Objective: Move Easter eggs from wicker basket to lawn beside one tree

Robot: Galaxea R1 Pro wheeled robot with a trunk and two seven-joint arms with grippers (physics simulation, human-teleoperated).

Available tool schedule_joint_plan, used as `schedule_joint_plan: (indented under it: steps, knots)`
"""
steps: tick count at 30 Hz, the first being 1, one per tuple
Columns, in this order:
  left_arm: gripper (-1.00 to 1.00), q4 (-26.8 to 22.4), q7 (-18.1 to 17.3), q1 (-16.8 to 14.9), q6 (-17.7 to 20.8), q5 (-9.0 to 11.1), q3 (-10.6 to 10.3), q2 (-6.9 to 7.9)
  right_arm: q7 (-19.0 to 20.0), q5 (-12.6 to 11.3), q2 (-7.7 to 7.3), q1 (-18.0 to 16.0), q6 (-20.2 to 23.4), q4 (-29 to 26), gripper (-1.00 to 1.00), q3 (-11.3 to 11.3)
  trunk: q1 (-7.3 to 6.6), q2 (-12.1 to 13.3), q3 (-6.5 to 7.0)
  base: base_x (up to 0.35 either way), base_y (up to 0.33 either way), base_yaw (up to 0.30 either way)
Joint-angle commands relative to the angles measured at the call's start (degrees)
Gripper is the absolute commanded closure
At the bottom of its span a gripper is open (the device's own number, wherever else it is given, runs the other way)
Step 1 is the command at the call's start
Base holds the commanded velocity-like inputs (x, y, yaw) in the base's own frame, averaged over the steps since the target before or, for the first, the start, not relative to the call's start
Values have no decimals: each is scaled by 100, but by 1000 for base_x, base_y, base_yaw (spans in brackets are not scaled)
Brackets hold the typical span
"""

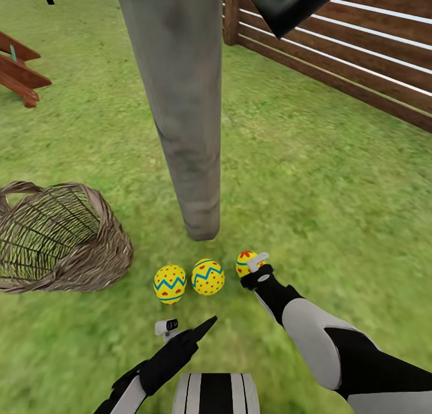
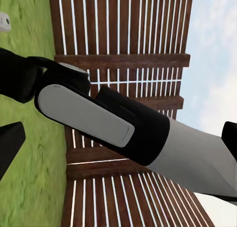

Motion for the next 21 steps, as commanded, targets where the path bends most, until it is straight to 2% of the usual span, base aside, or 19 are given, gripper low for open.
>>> schedule_joint_plan:
  steps: [1,4,16,17,21]
  knots:
    - [-100,3,-1,-4,60,64,-19,7,12,5,5,1,15,443,100,-68,0,-1,-4,0,137,0]
    - [-100,0,9,-4,59,62,-20,7,22,5,5,1,15,450,100,-73,0,-1,-4,0,164,0]
    - [-100,4,11,-4,60,67,-19,9,41,-4,5,9,-105,473,100,-76,0,-1,-4,0,5,0]
    - [-100,4,11,-4,60,72,-19,10,42,-4,5,10,-107,470,-100,-76,0,-1,-4,0,0,0]
    - [-100,4,11,-4,58,76,-15,11,42,-4,5,10,-108,485,-100,-76,0,-1,-4,0,0,0]
